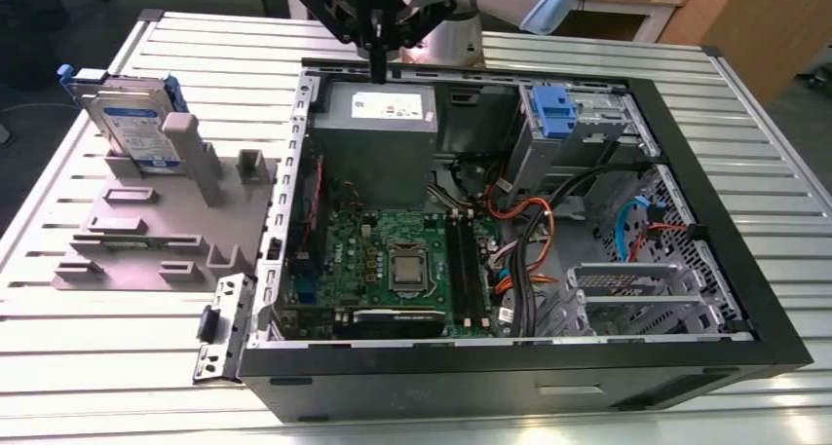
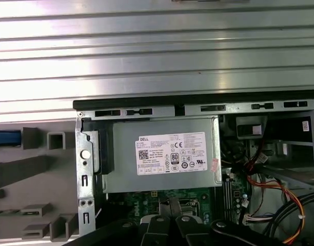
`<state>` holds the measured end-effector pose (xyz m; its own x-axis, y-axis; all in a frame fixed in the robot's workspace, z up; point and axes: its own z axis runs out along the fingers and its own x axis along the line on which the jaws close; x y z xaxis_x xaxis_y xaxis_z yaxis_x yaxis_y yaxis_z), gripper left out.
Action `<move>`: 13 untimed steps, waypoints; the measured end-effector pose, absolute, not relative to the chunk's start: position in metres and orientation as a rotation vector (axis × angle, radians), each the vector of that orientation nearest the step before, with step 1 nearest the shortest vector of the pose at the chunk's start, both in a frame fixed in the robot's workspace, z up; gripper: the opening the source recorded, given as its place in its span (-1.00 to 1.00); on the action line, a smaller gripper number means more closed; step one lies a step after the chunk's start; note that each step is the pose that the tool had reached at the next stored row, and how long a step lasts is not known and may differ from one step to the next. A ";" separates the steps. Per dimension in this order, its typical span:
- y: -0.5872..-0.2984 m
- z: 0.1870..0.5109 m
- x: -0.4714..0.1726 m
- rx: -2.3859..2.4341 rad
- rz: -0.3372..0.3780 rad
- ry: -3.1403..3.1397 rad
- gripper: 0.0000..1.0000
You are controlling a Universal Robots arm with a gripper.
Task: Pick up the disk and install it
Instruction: 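Reach for the disk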
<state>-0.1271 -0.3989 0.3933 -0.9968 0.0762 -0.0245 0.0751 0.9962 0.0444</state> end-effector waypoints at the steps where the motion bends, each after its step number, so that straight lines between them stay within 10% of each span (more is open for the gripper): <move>1: -0.399 0.393 -0.128 0.118 0.068 3.112 -0.79; 13: -0.399 0.393 -0.134 0.118 0.068 3.112 -0.79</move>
